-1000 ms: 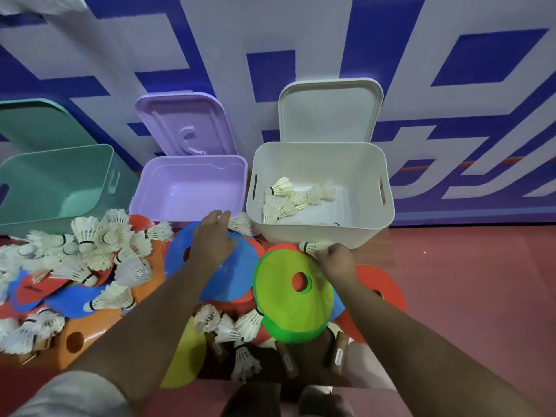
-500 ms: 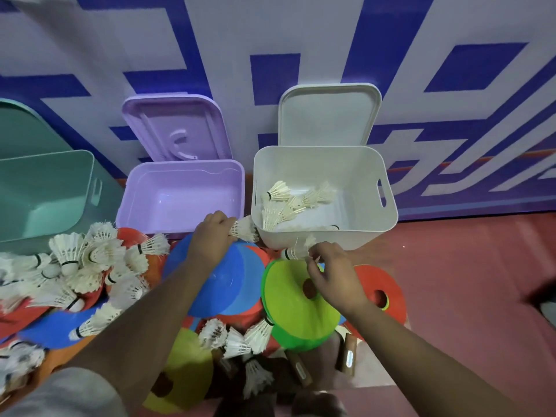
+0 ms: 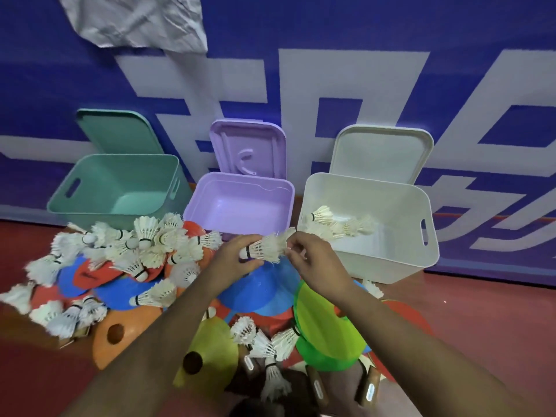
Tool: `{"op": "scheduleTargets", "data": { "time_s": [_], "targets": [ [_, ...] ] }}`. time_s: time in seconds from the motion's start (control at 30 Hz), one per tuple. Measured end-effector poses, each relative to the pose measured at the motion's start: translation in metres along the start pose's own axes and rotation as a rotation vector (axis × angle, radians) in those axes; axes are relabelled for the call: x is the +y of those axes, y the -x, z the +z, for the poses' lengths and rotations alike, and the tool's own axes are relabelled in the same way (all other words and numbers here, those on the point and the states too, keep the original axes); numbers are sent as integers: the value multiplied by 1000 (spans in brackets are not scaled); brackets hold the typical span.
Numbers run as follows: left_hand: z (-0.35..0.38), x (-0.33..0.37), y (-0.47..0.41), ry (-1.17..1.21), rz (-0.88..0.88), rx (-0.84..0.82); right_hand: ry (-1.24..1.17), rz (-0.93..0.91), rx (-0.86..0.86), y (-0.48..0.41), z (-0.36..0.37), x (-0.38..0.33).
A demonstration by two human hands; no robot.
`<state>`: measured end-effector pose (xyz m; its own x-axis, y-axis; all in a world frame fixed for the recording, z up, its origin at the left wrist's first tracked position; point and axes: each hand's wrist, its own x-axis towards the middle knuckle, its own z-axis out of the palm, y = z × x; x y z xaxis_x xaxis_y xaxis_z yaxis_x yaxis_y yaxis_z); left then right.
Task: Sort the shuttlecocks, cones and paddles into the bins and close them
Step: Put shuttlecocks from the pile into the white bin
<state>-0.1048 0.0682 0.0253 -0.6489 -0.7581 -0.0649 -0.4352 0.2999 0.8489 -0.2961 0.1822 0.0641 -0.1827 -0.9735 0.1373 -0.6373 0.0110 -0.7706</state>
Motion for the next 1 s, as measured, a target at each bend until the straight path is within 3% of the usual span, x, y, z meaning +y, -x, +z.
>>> {"op": "scheduleTargets", "data": {
  "time_s": [0.1,0.23,0.37,0.5,0.67,0.73,0.87,1.0],
  "targets": [
    [-8,0,29,-30,-51,8,-73,8,-29,-5,20,-14],
    [-21,-10,63,121,-201,77,-257,65,-50,-13,50,-40],
    [-51,-26,82,217,-240,111,-177,-43,-139,-25,78,-69],
    [-97,-59,88,364,-269,280,-264,148,-69,-48,107,-81],
    [-152,-104,98,410,-312,313,108,67,-420,-60,176,-69],
    [-169,-124,97,383,-352,300,239,81,-487,-61,208,-70],
    [-189,-151,89,368,-423,250,469,137,-464,-64,243,-72],
    [-196,-165,81,351,-392,187,339,151,-315,-63,229,-76]
  ]
}}
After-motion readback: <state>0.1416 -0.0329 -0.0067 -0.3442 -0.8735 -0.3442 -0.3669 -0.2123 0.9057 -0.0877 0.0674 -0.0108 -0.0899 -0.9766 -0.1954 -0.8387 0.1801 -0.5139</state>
